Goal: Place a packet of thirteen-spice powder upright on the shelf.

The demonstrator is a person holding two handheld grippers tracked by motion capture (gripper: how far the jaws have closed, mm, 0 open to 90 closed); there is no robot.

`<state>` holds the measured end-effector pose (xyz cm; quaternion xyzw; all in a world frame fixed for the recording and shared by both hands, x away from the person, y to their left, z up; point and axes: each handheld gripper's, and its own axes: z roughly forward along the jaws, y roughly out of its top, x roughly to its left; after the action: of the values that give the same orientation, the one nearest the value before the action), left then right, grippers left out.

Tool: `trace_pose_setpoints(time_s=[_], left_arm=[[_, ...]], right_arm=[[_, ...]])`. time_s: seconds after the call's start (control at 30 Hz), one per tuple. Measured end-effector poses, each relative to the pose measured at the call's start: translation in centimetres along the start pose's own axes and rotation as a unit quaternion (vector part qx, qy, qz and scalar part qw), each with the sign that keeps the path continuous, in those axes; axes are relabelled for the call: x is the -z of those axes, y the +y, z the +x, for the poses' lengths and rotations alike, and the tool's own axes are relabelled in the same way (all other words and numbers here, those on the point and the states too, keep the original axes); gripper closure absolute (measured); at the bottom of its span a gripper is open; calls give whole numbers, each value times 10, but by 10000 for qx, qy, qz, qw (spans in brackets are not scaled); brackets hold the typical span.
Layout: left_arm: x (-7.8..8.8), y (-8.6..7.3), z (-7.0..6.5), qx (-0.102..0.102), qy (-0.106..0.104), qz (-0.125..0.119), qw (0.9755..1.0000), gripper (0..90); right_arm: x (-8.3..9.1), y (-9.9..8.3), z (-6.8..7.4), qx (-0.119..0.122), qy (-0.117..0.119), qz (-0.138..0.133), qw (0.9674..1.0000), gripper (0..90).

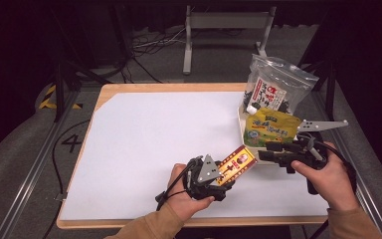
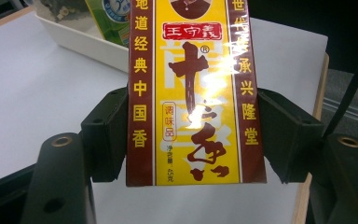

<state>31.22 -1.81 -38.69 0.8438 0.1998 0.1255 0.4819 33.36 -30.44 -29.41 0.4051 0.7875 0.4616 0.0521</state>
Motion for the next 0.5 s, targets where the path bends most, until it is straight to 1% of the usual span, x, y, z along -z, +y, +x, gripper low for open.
trace_pose_setpoints(time_s=[0.07, 0.2, 0.4, 0.5], left_arm=[[1, 0, 1, 38, -38, -13, 10000, 326], [1, 0, 1, 41, -41, -17, 10000, 326], [2, 1, 0, 8, -49, -49, 10000, 325], [2, 1, 0, 3, -26, -41, 10000, 325]], right_arm=[[-3, 3, 1, 0, 2, 85, 10000, 456], [-11, 6, 1, -73, 14, 258, 9996, 453], [-24, 9, 1, -204, 145, 465, 9986, 428], [-27, 9, 1, -194, 181, 512, 9983, 420]])
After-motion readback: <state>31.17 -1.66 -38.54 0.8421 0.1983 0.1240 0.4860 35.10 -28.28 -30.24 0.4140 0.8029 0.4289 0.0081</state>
